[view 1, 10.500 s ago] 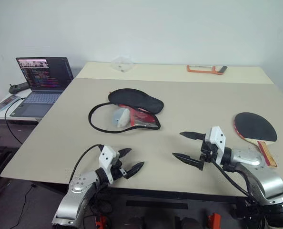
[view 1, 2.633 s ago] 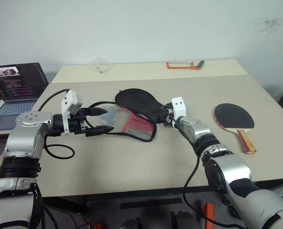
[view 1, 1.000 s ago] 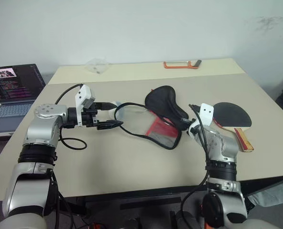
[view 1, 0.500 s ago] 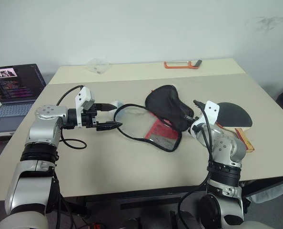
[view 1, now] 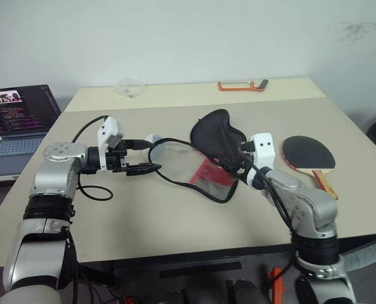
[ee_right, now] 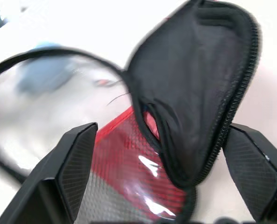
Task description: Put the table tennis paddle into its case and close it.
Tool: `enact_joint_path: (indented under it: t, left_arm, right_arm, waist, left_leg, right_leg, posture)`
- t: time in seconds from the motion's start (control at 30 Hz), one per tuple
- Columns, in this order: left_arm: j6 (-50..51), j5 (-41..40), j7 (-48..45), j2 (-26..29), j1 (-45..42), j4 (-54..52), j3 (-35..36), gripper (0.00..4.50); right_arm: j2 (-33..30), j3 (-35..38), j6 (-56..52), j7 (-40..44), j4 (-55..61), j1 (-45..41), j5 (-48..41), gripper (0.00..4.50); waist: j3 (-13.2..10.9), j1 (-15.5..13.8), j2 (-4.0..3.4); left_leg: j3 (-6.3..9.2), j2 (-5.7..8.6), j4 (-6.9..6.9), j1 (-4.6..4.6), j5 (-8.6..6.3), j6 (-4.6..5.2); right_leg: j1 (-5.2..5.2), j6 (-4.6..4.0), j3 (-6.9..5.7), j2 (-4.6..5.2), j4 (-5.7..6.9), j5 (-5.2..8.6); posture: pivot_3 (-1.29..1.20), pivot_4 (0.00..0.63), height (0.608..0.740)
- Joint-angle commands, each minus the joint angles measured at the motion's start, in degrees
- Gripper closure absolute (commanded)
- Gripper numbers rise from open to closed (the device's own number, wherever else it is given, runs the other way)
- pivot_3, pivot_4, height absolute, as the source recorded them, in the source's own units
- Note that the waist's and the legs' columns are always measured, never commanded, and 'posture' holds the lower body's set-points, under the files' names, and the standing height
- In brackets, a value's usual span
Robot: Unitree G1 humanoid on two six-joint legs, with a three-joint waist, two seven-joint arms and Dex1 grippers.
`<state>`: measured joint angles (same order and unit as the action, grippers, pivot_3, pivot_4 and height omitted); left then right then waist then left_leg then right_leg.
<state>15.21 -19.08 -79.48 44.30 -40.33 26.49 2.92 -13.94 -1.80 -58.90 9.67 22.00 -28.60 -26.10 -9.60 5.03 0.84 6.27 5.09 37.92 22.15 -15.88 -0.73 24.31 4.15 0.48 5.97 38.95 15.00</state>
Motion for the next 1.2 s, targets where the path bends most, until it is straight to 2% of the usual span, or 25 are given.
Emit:
enact_joint_path:
  t: [0.03, 0.17, 0.43, 0.57, 0.7, 0.9, 1.2]
  left_arm:
    - [3.6, -3.1, 0.6, 3.2, 4.2, -4.9, 4.4, 0.00]
    - [6.1, -4.4, 2.1, 4.3, 9.0, -6.8, 6.4, 0.00]
    - [7.1, -5.4, 5.4, 3.4, 15.8, -8.9, 7.7, 0.00]
    - [8.0, -6.4, 6.9, 2.5, 17.5, -10.0, 8.0, 0.00]
    - [9.7, -7.5, 9.2, 0.4, 17.7, -12.0, 7.6, 0.00]
    - [15.4, -10.3, 13.6, -3.5, 18.2, -16.5, 7.6, 0.00]
    - [20.0, -10.4, 26.1, -10.5, 15.8, -15.6, 7.6, 0.00]
  right_arm:
    - [-6.0, -1.4, 5.6, 9.5, 4.7, 1.4, -0.9, 0.03]
    - [-11.1, -0.8, 8.4, 16.6, 5.4, 1.6, -2.4, 0.03]
    - [-16.1, -1.2, 13.3, 17.2, -2.9, -0.7, 4.9, 0.03]
    - [-21.2, -0.8, 18.1, 19.1, -6.2, -0.8, 9.5, 0.03]
    - [-23.6, 2.2, 18.6, 23.9, -5.5, -0.5, 6.3, 0.03]
    - [-26.7, 8.2, 10.8, 32.7, 2.9, 0.4, -6.9, 0.03]
    - [-31.0, 7.5, 9.7, 34.3, 6.5, 0.8, -8.6, 0.03]
  waist:
    - [0.0, 0.0, 0.00]
    - [0.0, -0.4, 0.02]
    - [0.0, -1.9, 0.05]
    - [0.0, -2.6, 0.07]
    - [0.0, -2.9, 0.08]
    - [-0.1, -3.0, 0.18]
    - [-0.1, -3.3, 0.33]
  left_leg:
    - [0.00, -0.02, 0.00, -0.02, 0.00, 0.00]
    - [-0.04, -0.05, 0.02, -0.16, -0.03, 0.05]
    - [-0.05, -0.08, 0.02, -0.23, -0.03, 0.04]
    - [-0.06, -0.08, 0.02, -0.18, -0.04, 0.03]
    - [-0.06, -0.06, 0.01, -0.19, -0.04, 0.03]
    - [-0.06, -0.10, 0.01, -0.16, -0.05, 0.04]
    - [-0.05, -0.11, 0.04, -0.17, -0.06, 0.05]
  right_leg:
    - [-0.02, 0.00, -0.01, -0.01, 0.01, 0.00]
    - [-0.17, 0.00, 0.00, -0.03, -0.02, 0.00]
    - [-0.22, 0.00, 0.00, -0.03, -0.02, -0.02]
    - [-0.23, 0.00, -0.02, -0.01, -0.10, -0.02]
    - [-0.24, 0.00, -0.02, 0.02, -0.12, -0.02]
    - [-0.26, 0.00, -0.03, 0.01, -0.16, -0.02]
    - [-0.30, 0.00, -0.06, 0.02, -0.19, -0.02]
  posture:
    - [0.00, 0.150, 0.740]
    - [0.00, 0.150, 0.740]
    - [0.00, 0.150, 0.740]
    - [0.00, 0.150, 0.740]
    - [0.00, 0.150, 0.740]
    - [0.00, 0.150, 0.740]
    - [0.00, 0.150, 0.740]
